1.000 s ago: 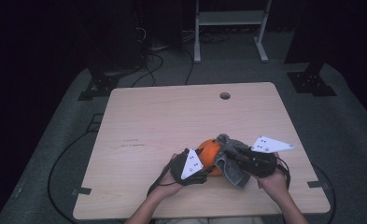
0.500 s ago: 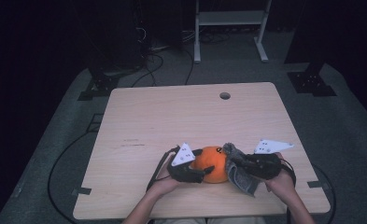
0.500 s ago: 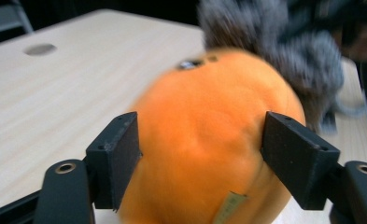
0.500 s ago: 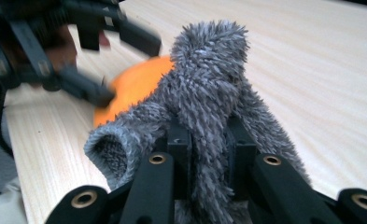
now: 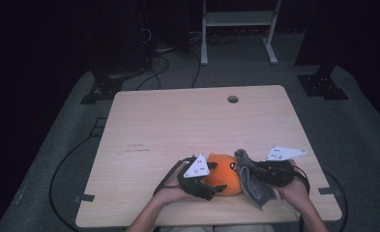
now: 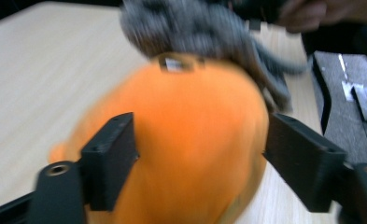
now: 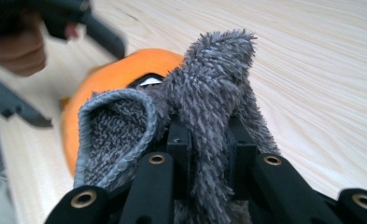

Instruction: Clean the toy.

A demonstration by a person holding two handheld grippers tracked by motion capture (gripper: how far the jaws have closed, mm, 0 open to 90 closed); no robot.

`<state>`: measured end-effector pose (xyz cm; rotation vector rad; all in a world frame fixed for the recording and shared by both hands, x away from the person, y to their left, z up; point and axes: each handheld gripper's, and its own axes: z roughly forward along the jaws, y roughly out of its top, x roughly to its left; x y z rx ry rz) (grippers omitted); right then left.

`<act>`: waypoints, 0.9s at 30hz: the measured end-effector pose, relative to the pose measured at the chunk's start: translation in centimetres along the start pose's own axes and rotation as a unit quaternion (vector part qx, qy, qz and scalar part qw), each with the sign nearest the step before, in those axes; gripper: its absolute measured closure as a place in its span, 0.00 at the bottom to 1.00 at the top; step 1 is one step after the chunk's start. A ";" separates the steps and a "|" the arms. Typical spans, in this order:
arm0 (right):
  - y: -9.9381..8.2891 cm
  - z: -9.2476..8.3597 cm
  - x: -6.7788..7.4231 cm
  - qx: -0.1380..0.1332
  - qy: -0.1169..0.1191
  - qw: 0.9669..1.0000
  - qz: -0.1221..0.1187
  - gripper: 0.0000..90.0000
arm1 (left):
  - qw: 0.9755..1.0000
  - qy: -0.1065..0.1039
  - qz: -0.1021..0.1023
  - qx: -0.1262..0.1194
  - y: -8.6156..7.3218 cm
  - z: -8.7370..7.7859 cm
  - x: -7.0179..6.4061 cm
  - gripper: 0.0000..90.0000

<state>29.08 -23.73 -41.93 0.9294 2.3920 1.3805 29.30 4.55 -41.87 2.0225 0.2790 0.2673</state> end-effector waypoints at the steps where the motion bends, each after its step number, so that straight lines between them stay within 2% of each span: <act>1: 0.0 0.1 0.1 -0.002 0.012 1.000 -0.002 0.83 | 1.000 0.006 0.002 -0.002 0.3 0.0 0.2 0.19; 2: 0.1 0.3 0.2 -0.003 0.019 1.000 -0.005 0.83 | 1.000 0.012 0.003 0.001 0.6 0.2 0.4 0.16; 4: 0.2 0.4 0.4 -0.004 0.028 1.000 -0.008 0.83 | 0.999 0.023 -0.003 0.029 0.6 1.1 1.0 0.12; 5: 0.2 0.3 0.3 -0.006 0.027 1.000 -0.006 0.83 | 0.999 0.018 -0.014 0.040 0.4 1.4 1.2 0.10; 6: 0.1 0.2 0.2 -0.006 0.025 1.000 -0.004 0.83 | 0.998 0.012 -0.036 0.058 0.2 1.9 1.5 0.10; 7: -0.1 0.0 0.0 -0.008 0.024 1.000 0.000 0.83 | 0.995 0.016 -0.056 0.076 0.0 2.3 1.6 0.10; 8: -0.3 -0.3 -0.3 -0.010 0.016 1.000 0.003 0.83 | 0.995 0.015 -0.068 0.075 -0.2 2.6 1.7 0.09; 9: -0.5 -0.6 -0.7 -0.007 0.002 1.000 0.005 0.83 | 0.995 0.016 -0.070 0.072 -0.3 2.7 1.6 0.09; 10: -0.8 -0.9 -1.1 -0.002 -0.010 1.000 0.007 0.83 | 0.995 0.016 -0.067 0.071 -0.3 2.8 1.4 0.09; 12: -1.6 -1.5 -2.2 0.007 -0.041 0.999 0.019 0.83 | 0.996 0.014 -0.049 0.073 -0.2 2.9 1.0 0.09; 16: -3.1 -2.1 -4.1 0.018 -0.075 0.996 0.051 0.77 | 0.996 0.007 -0.028 0.079 -0.1 2.9 0.5 0.16; 18: -3.6 -2.2 -4.9 0.015 -0.083 0.994 0.066 0.68 | 0.997 0.011 -0.026 0.078 -0.1 2.9 0.4 0.23; 22: -4.4 -2.0 -6.0 0.015 -0.087 0.992 0.090 0.60 | 0.997 0.029 -0.024 0.072 0.0 2.5 0.1 0.35; 27: -4.5 -2.4 -6.4 -0.003 -0.093 0.991 0.099 0.53 | 0.998 0.028 -0.026 0.053 0.6 1.9 0.2 0.45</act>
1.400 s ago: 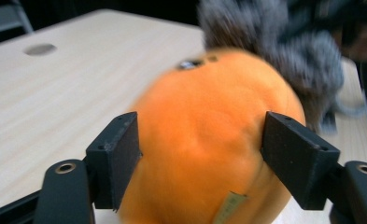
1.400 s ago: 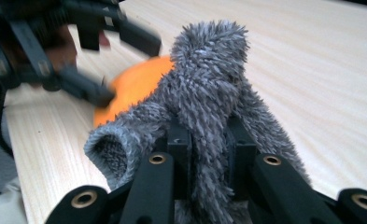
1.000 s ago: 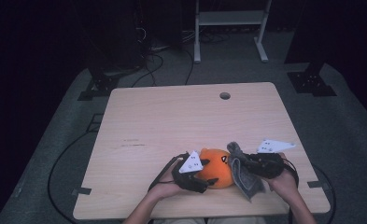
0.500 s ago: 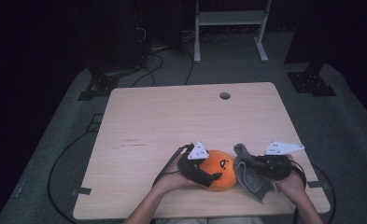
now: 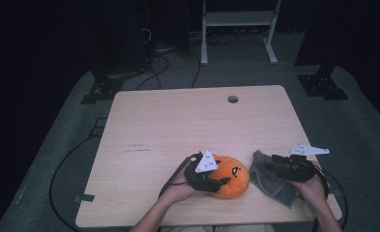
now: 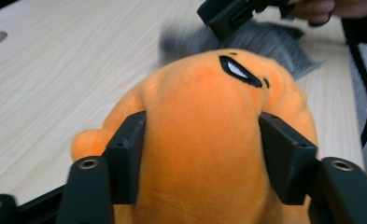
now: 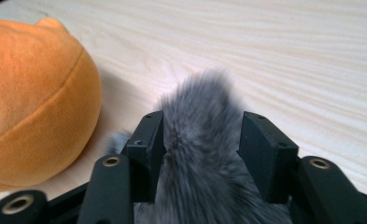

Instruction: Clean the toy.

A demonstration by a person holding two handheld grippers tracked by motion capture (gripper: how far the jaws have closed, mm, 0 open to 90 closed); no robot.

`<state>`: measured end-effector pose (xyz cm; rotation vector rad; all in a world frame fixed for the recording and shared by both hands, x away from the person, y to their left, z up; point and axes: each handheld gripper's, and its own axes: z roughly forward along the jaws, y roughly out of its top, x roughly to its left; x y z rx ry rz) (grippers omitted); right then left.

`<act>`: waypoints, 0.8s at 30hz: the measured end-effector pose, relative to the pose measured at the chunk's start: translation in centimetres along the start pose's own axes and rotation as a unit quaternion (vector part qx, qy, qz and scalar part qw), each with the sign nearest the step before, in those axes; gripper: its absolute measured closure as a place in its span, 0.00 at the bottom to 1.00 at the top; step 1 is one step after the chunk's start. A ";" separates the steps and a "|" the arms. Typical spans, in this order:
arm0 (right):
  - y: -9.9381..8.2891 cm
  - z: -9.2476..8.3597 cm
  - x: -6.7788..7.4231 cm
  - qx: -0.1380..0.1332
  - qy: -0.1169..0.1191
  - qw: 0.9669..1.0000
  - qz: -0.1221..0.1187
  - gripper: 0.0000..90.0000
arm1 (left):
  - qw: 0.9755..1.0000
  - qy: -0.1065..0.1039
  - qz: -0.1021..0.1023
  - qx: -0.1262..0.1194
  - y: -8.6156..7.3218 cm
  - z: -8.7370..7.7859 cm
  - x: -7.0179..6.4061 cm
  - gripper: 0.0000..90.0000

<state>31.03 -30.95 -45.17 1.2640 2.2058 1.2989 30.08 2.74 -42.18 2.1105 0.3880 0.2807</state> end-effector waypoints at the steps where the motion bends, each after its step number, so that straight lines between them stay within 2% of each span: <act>1: 0.1 -0.2 -0.1 -0.006 0.000 1.000 0.002 0.52 | 1.000 0.001 -0.001 -0.001 0.1 0.0 0.1 0.45; 3: 0.1 -0.4 -0.2 -0.014 0.005 1.000 0.006 0.52 | 1.000 0.016 0.004 -0.001 0.3 -0.1 0.4 0.46; 6: 0.2 -0.5 -0.1 -0.019 0.004 1.000 0.003 0.51 | 0.999 0.039 -0.009 -0.012 0.6 -0.5 1.5 0.46; 9: 0.2 -0.3 0.0 -0.016 0.004 1.000 -0.001 0.51 | 0.997 0.081 -0.006 -0.015 1.1 -1.1 2.9 0.46; 12: 0.2 -0.3 0.0 -0.016 0.003 1.000 -0.001 0.50 | 0.992 0.126 0.003 -0.008 1.2 -1.4 4.2 0.45; 14: 0.2 -0.4 0.1 -0.018 0.003 1.000 0.004 0.50 | 0.988 0.152 -0.001 0.001 0.8 -1.4 5.4 0.45; 16: 0.2 -0.5 0.1 -0.020 0.003 1.000 0.002 0.50 | 0.985 0.172 -0.018 -0.003 0.2 -1.3 6.1 0.45; 18: 0.2 -0.5 0.2 -0.021 0.002 1.000 0.001 0.49 | 0.983 0.183 -0.027 0.006 -0.4 -1.1 6.8 0.44; 19: 0.3 -0.5 0.3 -0.021 0.002 1.000 0.000 0.49 | 0.982 0.183 -0.034 0.007 -0.7 -1.0 6.9 0.43; 21: 0.3 -0.5 0.3 -0.023 0.002 1.000 0.001 0.48 | 0.983 0.176 -0.046 -0.002 -1.0 -1.2 7.1 0.41; 23: 0.3 -0.6 0.3 -0.024 0.003 1.000 0.001 0.48 | 0.984 0.169 -0.051 -0.004 -1.0 -1.5 7.0 0.29; 24: 0.3 -0.6 0.3 -0.025 0.003 1.000 0.000 0.47 | 0.984 0.171 -0.053 -0.006 -1.0 -1.7 6.9 0.24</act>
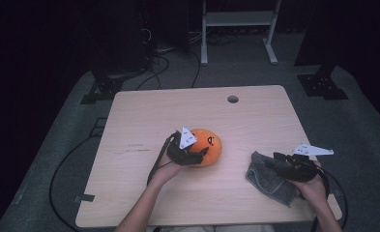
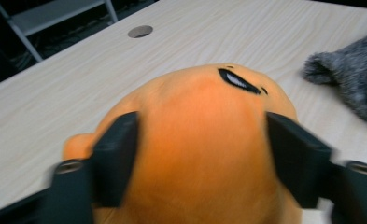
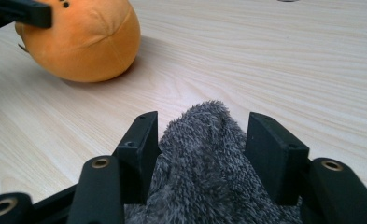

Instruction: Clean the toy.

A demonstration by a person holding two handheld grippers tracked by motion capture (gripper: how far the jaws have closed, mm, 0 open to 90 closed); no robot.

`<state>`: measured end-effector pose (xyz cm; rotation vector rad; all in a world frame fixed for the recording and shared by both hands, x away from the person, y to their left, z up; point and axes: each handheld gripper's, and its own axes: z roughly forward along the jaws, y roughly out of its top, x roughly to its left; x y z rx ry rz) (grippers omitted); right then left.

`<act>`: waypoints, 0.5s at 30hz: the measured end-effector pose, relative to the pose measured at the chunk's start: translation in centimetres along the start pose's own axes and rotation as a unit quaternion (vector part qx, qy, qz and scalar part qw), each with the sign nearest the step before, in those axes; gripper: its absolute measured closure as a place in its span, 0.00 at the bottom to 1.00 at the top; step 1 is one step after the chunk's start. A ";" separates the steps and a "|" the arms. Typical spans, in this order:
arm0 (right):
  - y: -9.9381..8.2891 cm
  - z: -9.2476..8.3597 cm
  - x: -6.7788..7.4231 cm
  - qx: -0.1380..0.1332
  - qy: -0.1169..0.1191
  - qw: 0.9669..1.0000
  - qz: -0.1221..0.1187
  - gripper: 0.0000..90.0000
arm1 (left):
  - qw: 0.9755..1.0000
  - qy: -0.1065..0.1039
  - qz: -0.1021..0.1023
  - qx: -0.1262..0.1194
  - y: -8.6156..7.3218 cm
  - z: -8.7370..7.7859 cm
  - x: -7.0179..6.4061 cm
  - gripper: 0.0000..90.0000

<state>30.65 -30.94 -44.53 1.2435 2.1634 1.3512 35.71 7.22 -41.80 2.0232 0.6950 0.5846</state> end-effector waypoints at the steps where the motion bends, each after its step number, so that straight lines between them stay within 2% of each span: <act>1: 0.0 0.0 0.0 0.000 0.000 1.000 0.000 0.47 | 1.000 -0.002 -0.003 -0.005 0.0 -0.3 0.0 0.22; 4: 0.0 0.1 0.1 0.001 -0.002 1.000 -0.002 0.47 | 1.000 0.002 -0.001 -0.011 0.0 -1.0 0.1 0.19; 7: 0.0 0.0 0.3 -0.002 -0.004 1.000 -0.003 0.45 | 1.000 -0.002 -0.006 -0.007 -0.1 -1.6 0.3 0.16; 12: -0.1 0.0 0.3 -0.002 -0.014 1.000 -0.002 0.43 | 0.999 -0.021 -0.013 -0.023 -0.2 -2.7 0.3 0.14; 15: -0.1 0.1 0.4 -0.002 -0.017 1.000 -0.001 0.42 | 0.999 -0.022 -0.011 -0.024 -0.5 -3.0 0.3 0.13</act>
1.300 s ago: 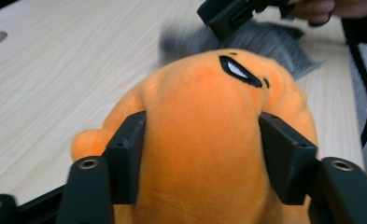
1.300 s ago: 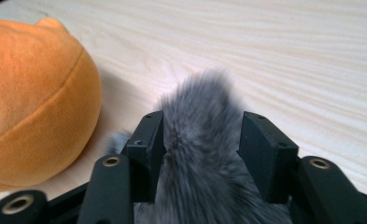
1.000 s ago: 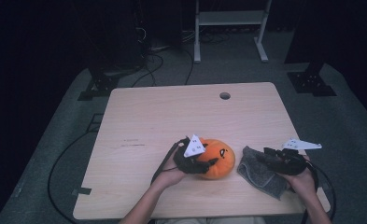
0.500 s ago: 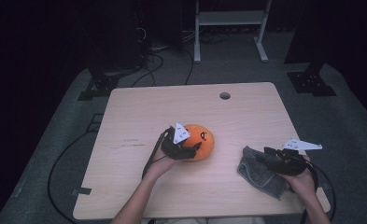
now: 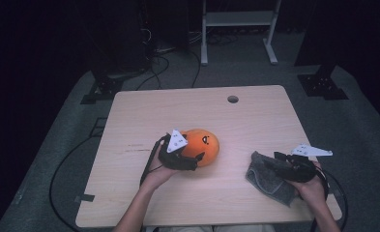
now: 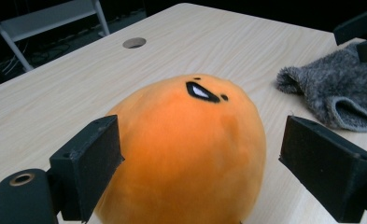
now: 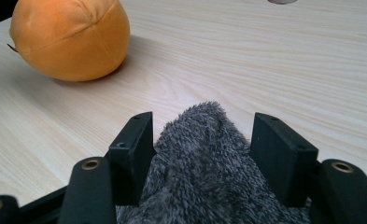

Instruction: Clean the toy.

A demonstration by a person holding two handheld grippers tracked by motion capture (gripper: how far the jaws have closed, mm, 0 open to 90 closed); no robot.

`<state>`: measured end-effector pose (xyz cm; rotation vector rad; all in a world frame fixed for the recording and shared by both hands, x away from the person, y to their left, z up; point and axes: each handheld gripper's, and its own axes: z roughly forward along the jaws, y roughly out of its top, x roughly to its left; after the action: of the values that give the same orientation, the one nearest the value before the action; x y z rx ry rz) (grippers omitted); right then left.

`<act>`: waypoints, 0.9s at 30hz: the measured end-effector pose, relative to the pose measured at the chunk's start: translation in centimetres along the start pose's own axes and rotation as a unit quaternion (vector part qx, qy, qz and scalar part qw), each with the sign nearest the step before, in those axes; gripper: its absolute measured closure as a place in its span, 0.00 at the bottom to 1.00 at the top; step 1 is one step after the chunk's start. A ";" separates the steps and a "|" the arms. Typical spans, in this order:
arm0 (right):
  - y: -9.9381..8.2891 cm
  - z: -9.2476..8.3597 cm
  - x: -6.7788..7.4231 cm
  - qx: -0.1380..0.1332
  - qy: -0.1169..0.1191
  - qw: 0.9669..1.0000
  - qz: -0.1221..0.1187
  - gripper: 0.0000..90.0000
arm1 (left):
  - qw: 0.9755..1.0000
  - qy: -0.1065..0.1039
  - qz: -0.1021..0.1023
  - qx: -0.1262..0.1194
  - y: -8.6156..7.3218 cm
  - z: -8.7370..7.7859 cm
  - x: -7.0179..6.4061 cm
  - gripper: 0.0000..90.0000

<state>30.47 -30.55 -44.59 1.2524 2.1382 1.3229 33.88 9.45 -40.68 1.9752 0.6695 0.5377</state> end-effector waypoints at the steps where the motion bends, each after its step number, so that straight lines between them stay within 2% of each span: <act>1: 0.0 0.0 0.1 0.000 0.000 1.000 0.000 0.42 | 1.000 0.000 0.000 0.002 -0.1 -0.1 0.0 0.13; 13: -0.1 -0.5 -0.1 -0.013 0.000 1.000 0.011 0.41 | 1.000 0.013 -0.022 0.015 -1.7 -2.5 1.3 0.09; 17: -0.1 -0.7 -0.2 -0.016 -0.001 1.000 0.016 0.41 | 0.999 0.022 -0.015 0.022 -2.1 -3.1 1.2 0.09; 24: -0.1 -0.5 0.0 -0.021 0.007 0.999 0.027 0.41 | 0.999 0.020 -0.017 0.021 -2.9 -3.9 1.4 0.09; 27: 0.0 -0.4 0.1 -0.020 0.004 1.000 0.022 0.40 | 0.999 0.014 -0.022 0.023 -3.4 -4.2 1.6 0.09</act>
<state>30.15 -30.69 -44.39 1.2870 2.0897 1.3843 31.69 14.53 -41.66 1.9937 0.7460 0.5295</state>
